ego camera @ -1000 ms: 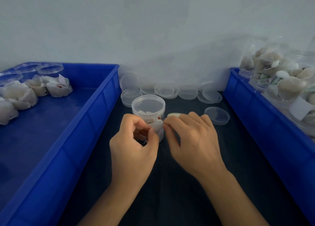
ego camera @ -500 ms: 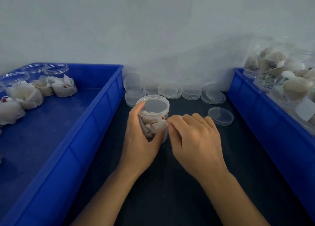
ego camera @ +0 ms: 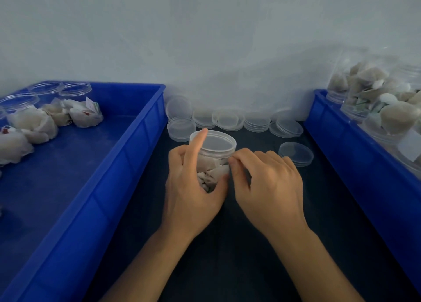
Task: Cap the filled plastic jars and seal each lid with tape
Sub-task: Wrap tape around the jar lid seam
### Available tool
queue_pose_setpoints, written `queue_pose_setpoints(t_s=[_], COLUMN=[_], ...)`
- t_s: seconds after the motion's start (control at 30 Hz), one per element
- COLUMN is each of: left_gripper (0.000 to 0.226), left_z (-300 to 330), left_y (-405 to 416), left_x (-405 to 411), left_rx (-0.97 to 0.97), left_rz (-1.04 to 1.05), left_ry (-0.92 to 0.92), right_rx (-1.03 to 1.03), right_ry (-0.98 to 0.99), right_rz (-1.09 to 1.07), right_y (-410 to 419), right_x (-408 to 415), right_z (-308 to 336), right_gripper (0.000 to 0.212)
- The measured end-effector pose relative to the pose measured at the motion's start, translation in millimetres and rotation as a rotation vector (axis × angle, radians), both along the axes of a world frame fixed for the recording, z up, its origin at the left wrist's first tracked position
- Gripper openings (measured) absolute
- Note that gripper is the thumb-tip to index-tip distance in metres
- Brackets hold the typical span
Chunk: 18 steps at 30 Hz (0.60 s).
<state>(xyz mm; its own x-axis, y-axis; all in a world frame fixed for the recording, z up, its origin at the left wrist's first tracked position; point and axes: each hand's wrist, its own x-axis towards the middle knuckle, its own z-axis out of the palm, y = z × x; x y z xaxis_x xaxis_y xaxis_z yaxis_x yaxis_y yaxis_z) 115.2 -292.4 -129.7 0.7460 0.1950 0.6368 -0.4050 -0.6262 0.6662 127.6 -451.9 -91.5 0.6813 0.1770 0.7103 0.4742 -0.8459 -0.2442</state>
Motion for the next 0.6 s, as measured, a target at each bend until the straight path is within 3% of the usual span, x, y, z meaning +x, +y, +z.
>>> queue_pose_setpoints(t_s=[0.6], left_gripper=[0.095], left_z=[1.0], left_y=[-1.7], left_x=[-0.1], left_rx=[-0.025], left_rz=[-0.007], left_ry=[0.005], right_rx=[0.015], right_ry=[-0.054], right_rz=[0.022], right_y=[-0.7], right_x=[-0.4], right_z=[1.8], right_gripper=[0.027])
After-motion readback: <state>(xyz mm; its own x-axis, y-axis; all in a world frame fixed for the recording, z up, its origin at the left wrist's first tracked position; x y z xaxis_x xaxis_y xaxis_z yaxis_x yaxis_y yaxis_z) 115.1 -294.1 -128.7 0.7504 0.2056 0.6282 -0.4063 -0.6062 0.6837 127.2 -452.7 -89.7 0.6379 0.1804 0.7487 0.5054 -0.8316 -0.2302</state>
